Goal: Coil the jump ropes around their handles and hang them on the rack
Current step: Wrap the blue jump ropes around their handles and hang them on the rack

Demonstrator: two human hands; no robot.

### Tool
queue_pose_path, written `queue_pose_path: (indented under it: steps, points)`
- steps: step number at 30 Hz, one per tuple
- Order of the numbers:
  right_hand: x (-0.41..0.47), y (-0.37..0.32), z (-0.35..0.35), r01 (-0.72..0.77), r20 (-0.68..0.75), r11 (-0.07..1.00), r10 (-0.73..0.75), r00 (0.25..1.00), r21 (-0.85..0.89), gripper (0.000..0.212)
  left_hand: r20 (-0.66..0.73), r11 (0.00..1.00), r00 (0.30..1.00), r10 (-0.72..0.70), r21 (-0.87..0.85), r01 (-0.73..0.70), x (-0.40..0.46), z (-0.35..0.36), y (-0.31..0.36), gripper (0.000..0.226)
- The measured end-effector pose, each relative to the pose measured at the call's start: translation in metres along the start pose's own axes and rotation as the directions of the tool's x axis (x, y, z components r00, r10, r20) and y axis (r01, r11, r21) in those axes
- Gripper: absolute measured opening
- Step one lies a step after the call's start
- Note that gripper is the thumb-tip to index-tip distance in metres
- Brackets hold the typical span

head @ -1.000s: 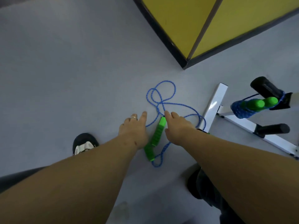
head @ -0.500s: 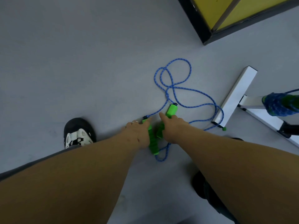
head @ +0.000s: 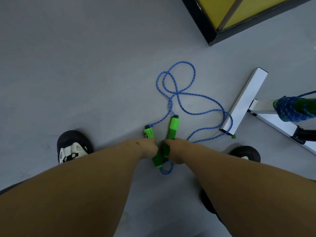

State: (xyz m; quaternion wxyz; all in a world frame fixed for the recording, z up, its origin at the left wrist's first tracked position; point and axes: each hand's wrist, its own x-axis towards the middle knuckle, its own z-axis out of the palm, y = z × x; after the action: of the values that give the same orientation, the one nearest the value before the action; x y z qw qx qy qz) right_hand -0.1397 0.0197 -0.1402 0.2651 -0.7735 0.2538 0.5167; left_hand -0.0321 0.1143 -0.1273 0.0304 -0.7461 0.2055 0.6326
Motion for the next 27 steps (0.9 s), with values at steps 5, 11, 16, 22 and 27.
queue_pose_path:
  steps: [5, 11, 16, 22, 27]
  points:
    - [0.001, -0.004, 0.028, 0.063, 0.024, 0.991, -0.066, 0.998, 0.115, 0.057, 0.032, 0.960, 0.998, -0.047, -0.275, 0.055, 0.003, 0.006, 0.004, 0.059]
    - [-0.001, -0.005, 0.027, 0.067, 0.038, 0.966, -0.079, 0.996, 0.250, 0.058, 0.012, 0.838, 0.999, -0.044, -0.543, 0.043, 0.003, 0.010, 0.004, 0.079]
    - [0.003, -0.008, 0.026, 0.105, -0.023, 0.903, -0.105, 0.994, 0.418, 0.049, -0.060, 0.787, 0.997, -0.058, -0.617, 0.009, 0.013, 0.012, 0.001, 0.076]
    - [-0.024, -0.008, -0.005, 0.171, -0.195, 0.893, -0.097, 0.976, 0.416, 0.039, -0.301, 0.801, 0.946, -0.122, -0.593, -0.085, -0.009, 0.002, 0.012, 0.044]
    - [-0.055, -0.012, -0.037, 0.225, -0.403, 0.850, -0.017, 0.915, 0.476, 0.030, -0.443, 0.710, 0.885, -0.143, -0.669, -0.220, -0.043, -0.024, 0.034, 0.049]
